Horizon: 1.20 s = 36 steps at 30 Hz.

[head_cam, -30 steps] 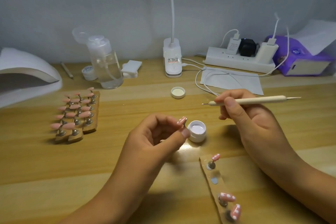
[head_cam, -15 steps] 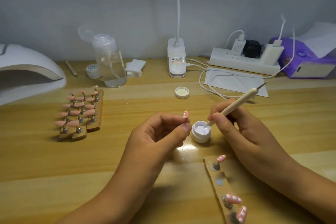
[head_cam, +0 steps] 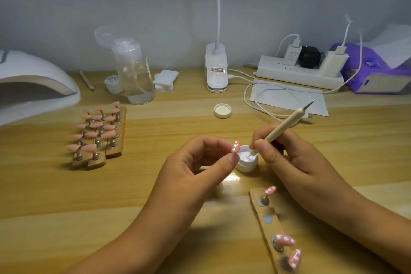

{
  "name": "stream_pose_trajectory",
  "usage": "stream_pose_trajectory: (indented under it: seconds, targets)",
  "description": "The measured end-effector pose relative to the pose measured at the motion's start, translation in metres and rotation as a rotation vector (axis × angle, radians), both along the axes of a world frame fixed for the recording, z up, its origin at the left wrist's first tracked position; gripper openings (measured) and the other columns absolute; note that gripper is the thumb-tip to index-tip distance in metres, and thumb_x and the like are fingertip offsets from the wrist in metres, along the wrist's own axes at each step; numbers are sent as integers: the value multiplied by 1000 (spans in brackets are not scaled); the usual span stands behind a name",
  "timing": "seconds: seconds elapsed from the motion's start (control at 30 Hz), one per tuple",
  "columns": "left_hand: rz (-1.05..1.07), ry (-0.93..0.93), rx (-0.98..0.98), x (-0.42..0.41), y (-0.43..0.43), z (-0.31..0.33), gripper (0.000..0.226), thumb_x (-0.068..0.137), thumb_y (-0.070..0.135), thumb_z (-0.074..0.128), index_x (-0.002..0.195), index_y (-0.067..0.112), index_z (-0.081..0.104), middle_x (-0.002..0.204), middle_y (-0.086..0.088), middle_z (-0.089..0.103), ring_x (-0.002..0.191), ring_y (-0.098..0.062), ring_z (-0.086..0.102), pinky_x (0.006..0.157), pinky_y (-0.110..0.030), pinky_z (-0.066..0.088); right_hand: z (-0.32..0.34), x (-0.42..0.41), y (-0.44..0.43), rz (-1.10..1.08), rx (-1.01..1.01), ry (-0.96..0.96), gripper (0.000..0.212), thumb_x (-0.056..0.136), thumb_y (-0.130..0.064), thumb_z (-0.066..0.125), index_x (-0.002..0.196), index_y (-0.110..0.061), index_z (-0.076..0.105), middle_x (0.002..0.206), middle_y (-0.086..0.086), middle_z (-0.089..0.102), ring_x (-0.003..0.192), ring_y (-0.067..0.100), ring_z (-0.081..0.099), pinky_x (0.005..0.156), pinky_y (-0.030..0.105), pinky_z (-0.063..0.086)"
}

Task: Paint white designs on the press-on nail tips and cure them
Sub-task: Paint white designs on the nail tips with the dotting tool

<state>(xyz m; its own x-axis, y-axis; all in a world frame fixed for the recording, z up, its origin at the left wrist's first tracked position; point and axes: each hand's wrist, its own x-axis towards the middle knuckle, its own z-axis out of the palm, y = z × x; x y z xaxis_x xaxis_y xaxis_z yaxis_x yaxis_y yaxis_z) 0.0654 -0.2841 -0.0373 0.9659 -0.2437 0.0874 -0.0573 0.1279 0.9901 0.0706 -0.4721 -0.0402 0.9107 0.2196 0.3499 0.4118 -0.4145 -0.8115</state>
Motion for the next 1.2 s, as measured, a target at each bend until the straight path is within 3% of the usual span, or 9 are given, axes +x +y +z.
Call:
stream_pose_trajectory:
  seconds: [0.17, 0.27, 0.33, 0.43, 0.57, 0.73, 0.87, 1.2]
  targets:
    - [-47, -27, 35, -2, 0, -1, 13, 73, 33, 76, 83, 27, 71, 82, 10, 69, 77, -1, 61, 68, -12, 47, 4, -1, -1, -58, 194, -45, 13, 92, -30, 52, 95, -23, 62, 83, -8, 60, 76, 12, 54, 73, 15, 43]
    - [-65, -44, 63, -2, 0, -2, 17, 71, 40, 73, 82, 27, 71, 81, 11, 69, 75, -1, 60, 66, -11, 45, 7, -1, -5, -67, 381, -52, 6, 85, -23, 62, 91, -21, 61, 80, -12, 62, 76, 4, 59, 72, 14, 46]
    - [-74, -52, 92, -2, 0, -2, 17, 72, 40, 74, 80, 25, 71, 79, 9, 69, 72, -1, 59, 64, -11, 44, 7, -2, -9, -59, 515, -21, 12, 80, -17, 69, 85, -22, 59, 75, -9, 59, 73, 4, 61, 72, 17, 49]
    - [-89, -43, 122, -3, 0, -3, 21, 70, 42, 75, 81, 24, 72, 80, 3, 69, 70, -6, 56, 64, -13, 43, 8, -2, -13, 28, 634, 92, 22, 70, -26, 78, 76, -26, 57, 69, -3, 52, 69, 9, 56, 78, 26, 52]
    - [-100, -46, 123, -3, 0, -3, 19, 71, 40, 75, 81, 24, 72, 85, -4, 70, 69, -7, 56, 63, -14, 44, 8, -4, -10, 108, 699, 185, 15, 74, -23, 65, 67, -22, 51, 64, -2, 48, 61, 12, 46, 78, 31, 53]
    - [-108, -48, 120, -3, -1, -2, 9, 74, 29, 76, 80, 23, 73, 82, -2, 70, 66, -4, 55, 60, -12, 43, 12, -6, -5, 109, 761, 246, 27, 74, -11, 71, 59, -19, 50, 60, -1, 49, 56, 10, 50, 73, 38, 58]
    - [-111, -64, 129, -4, -2, -1, 6, 74, 25, 75, 80, 23, 73, 81, -3, 69, 65, -3, 55, 60, -11, 42, 12, -6, -5, 176, 788, 257, 20, 73, -13, 67, 60, -19, 53, 60, -1, 52, 56, 8, 58, 68, 35, 59]
    - [-102, -83, 141, -3, -3, -3, 6, 74, 22, 74, 78, 25, 73, 81, -5, 68, 69, -4, 57, 62, -11, 44, 10, -6, -5, 166, 708, 254, 19, 73, -17, 65, 61, -21, 51, 62, -4, 52, 54, 6, 52, 63, 31, 57]
